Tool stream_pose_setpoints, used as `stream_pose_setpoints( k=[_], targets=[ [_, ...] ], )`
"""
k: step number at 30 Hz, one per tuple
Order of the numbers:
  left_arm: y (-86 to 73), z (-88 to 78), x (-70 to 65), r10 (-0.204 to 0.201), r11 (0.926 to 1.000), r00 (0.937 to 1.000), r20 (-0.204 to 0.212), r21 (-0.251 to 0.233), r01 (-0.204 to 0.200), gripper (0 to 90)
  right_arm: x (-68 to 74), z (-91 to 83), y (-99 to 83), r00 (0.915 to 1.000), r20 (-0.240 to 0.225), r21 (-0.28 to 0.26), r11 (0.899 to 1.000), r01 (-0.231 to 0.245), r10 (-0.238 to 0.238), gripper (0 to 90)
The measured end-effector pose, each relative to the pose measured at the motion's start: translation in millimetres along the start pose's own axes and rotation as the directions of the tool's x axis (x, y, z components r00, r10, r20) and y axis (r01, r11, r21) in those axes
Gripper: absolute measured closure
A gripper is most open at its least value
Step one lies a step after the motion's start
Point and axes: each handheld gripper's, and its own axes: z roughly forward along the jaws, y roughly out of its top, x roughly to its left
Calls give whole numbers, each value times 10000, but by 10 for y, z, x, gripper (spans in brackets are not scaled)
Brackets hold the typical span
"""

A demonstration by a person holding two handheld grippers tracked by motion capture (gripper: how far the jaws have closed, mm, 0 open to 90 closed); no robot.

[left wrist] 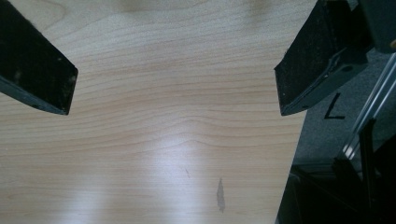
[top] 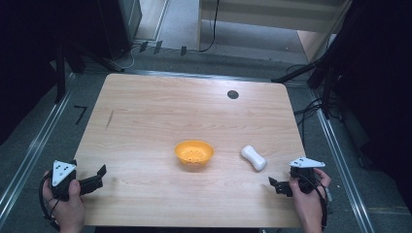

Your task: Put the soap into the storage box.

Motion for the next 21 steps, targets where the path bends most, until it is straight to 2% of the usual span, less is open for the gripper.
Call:
stream_pose_setpoints(
  k=[6,11,13,18,19,21],
  targets=[
    [0,2,6,-57,10000,10000,11,-28,57,0,24,24,116,9996,-104,425,9987,270,-266,3],
    [1,2,15,-134,9999,9999,53,-56,134,0,54,35,261,9974,-267,918,9934,691,-669,4],
    [1,3,16,-192,9998,9998,51,-59,192,0,65,42,301,9971,-353,1088,9916,703,-669,4],
    [1,1,18,-210,9998,9998,46,-50,210,0,90,73,387,9953,-485,1535,9840,904,-839,38],
    [0,0,16,-168,9998,9998,49,-64,168,0,108,97,432,9932,-536,1728,9787,1109,-1031,57],
    [1,2,13,-117,9999,9999,30,-51,117,0,124,118,465,9926,-594,1853,9759,1152,-1059,57]
  ],
)
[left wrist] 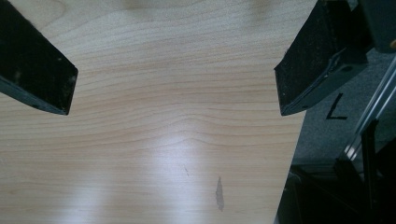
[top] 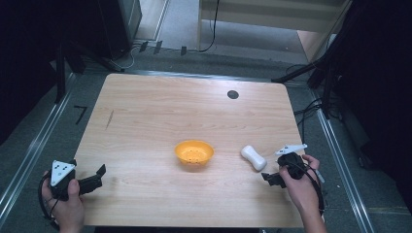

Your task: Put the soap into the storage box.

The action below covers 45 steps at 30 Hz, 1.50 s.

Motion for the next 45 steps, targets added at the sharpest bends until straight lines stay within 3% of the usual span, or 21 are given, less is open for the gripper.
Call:
stream_pose_setpoints(
  k=[14,30,38,45],
  targets=[
    [2,1,1,-6,10000,10000,9,24,6,0,40,110,251,9984,-168,950,9939,558,-544,57],
    [1,3,3,-90,10000,10000,5,-12,90,0,59,202,455,9961,-372,1488,9852,852,-805,61],
    [1,2,7,-112,9999,9999,19,-8,112,0,104,281,581,9924,-328,1775,9765,1223,-1184,135],
    [2,3,8,-121,9999,9999,21,-15,121,0,128,333,658,9906,-380,1869,9729,1360,-1312,145]
  ],
)
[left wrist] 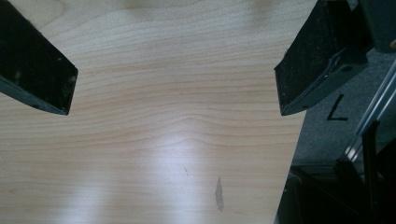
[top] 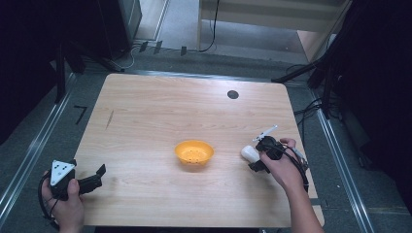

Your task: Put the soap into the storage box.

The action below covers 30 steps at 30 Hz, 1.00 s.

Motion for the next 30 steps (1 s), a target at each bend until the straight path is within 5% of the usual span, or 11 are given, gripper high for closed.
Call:
stream_pose_setpoints(
  k=[15,30],
  targets=[
    [0,0,0,2,10000,10000,10,5,-2,0,20,166,101,9987,-128,465,9977,490,-484,304],
    [0,-1,1,-2,10000,10000,3,-2,2,0,-16,141,67,9973,-462,217,9981,575,-564,465]
  ],
)
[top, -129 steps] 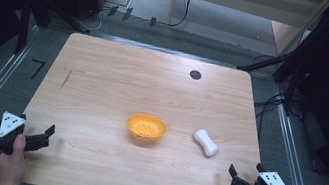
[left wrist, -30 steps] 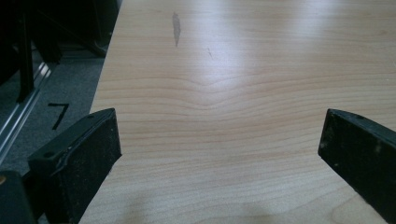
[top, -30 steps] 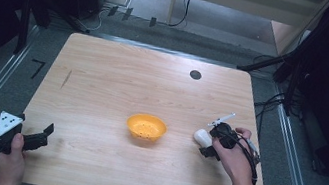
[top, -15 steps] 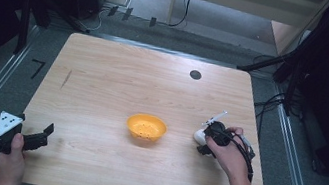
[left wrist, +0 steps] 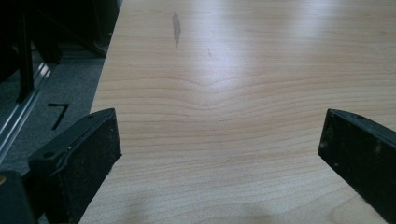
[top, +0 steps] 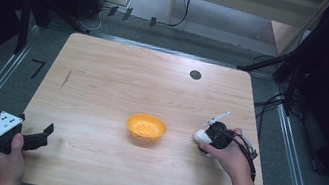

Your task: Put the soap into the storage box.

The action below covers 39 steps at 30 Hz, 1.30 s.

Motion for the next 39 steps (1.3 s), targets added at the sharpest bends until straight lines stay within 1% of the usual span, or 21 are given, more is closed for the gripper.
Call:
stream_pose_setpoints(
  k=[5,7,8,10,11,13,15,21,22,24,25,26,27,28,29,32,35,37,38,39],
  targets=[
    [0,2,-2,10,10000,10000,-3,-3,-10,0,-3,3,11,10000,-44,64,10000,56,-56,453],
    [1,3,-4,25,10000,10000,-8,10,-25,0,-12,12,24,10000,-4,197,9998,90,-90,382],
    [1,4,-6,40,10000,10000,-14,12,-40,0,-14,19,30,10000,-12,209,9998,6,-6,370],
    [1,4,-7,49,10000,10000,-11,12,-49,0,-19,19,35,10000,-40,197,9998,2,-1,383],
    [0,4,-7,52,10000,10000,-15,9,-52,0,-29,17,48,10000,-13,65,10000,-8,8,443],
    [1,4,-7,44,10000,10000,-15,12,-44,0,-30,14,58,10000,-34,70,10000,12,-11,483],
    [1,4,-7,61,10000,10000,-20,19,-61,0,-26,11,61,10000,-28,76,10000,6,-5,498],
    [1,2,-4,29,10000,10000,-15,-7,-29,0,-27,8,62,10000,-31,73,10000,12,-12,506],
    [1,2,-2,19,10000,10000,-8,-13,-19,0,-19,7,61,9998,-11,65,9998,181,-181,507],
    [1,4,-3,11,10000,10000,-3,0,-11,0,-15,5,62,9997,-47,95,9996,247,-247,508],
    [2,5,-4,24,10000,10000,-10,10,-24,0,4,0,69,9992,-79,243,9989,406,-404,508],
    [2,5,-3,39,10000,10000,-11,8,-39,0,4,0,69,9992,-79,243,9989,406,-404,508],
    [3,5,-3,28,10000,10000,-12,7,-28,0,4,1,71,9986,-122,239,9984,519,-516,509],
    [3,6,-1,10,10000,10000,-12,1,-10,0,22,-6,83,9976,-188,375,9970,679,-672,509],
    [3,6,-2,4,10000,10000,-18,-6,-4,0,27,-8,87,9972,-153,388,9966,733,-727,509],
    [4,6,-2,40,10000,10000,-7,32,-40,0,42,-21,101,9963,-212,345,9958,844,-837,509],
    [4,7,-1,34,10000,10000,-27,40,-34,0,52,-54,121,9955,-119,217,9953,941,-938,510],
    [4,9,-1,31,10000,10000,-29,35,-31,0,59,-67,127,9958,-135,218,9957,905,-903,509],
    [4,9,-1,31,10000,10000,-27,33,-31,0,58,-79,135,9948,-129,141,9948,1008,-1007,510],
    [4,9,-1,30,10000,10000,-29,32,-30,0,83,-106,155,9955,-88,104,9955,940,-940,509]
  ],
)
